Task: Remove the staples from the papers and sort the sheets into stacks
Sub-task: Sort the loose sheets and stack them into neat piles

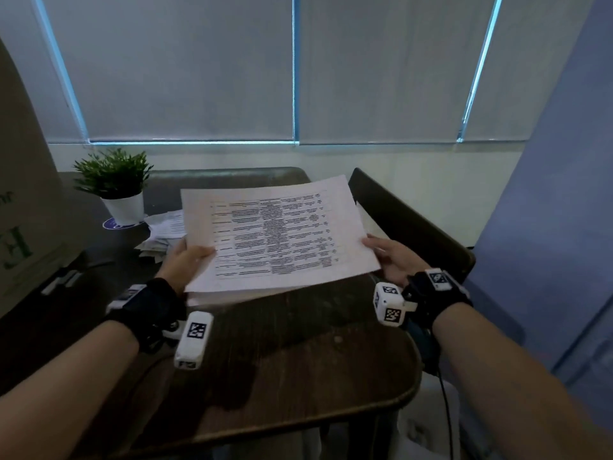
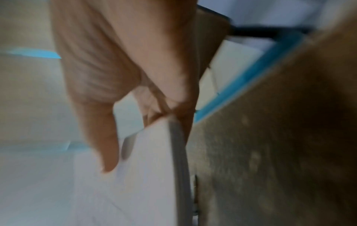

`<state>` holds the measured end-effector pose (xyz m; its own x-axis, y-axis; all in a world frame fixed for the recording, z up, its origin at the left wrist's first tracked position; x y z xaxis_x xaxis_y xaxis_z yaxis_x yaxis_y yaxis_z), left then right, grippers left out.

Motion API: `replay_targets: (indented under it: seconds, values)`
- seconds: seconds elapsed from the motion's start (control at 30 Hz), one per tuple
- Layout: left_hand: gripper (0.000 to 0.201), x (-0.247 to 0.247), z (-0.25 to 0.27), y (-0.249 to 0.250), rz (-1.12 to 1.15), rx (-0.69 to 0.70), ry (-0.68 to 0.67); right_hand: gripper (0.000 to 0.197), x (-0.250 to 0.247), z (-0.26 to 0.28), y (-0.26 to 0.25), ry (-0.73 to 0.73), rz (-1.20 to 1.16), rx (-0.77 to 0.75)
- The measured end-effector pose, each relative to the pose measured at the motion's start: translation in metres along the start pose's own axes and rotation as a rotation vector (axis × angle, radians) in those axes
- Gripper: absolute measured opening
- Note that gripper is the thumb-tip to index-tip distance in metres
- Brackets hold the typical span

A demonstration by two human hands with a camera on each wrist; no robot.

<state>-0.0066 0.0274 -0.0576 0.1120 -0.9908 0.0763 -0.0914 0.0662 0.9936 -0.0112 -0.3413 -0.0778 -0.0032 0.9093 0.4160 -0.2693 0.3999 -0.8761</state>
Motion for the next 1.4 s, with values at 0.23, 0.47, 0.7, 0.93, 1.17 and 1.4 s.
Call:
replay_targets:
  seconds: [0.23,0.47,0.7,0.93,1.17,1.4]
  values:
    - [0.050,-0.007,0.004,0.039,0.003,0.220,-0.118,0.071,0.039,-0.007,-0.037,-0.046,0.408,-0.253]
    - [0.044,-0.010,0.004,-0.014,-0.082,0.073,0.001,0.055,0.020,-0.017,-0.001,0.051,0.508,-0.226]
    - [0.048,-0.012,0.003,-0.014,-0.068,0.005,0.129,0.044,0.023,-0.021,0.004,0.182,0.336,-0.273]
    - [0.042,-0.011,0.004,0.001,0.001,0.036,0.060,0.058,0.021,-0.013,-0.003,0.265,0.219,-0.363]
    - [0.032,-0.004,0.011,0.011,-0.021,0.041,0.070,0.047,0.026,-0.001,-0.007,0.394,0.126,-0.445]
    - [0.035,-0.010,0.011,0.012,-0.032,0.057,0.062,0.051,0.028,0.000,-0.008,0.432,0.222,-0.461]
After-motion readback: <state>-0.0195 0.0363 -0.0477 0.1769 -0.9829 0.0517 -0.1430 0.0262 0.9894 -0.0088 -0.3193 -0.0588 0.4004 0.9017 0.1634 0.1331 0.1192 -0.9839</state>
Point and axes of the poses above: each hand's wrist, its own z-axis away from the middle knuckle, its own x-axis out of the palm, y = z × x, the point moved 9 cm from there along -z, towards the middle knuckle, and after that the axes turned 3 degrees about x, right-handed, at the moved point
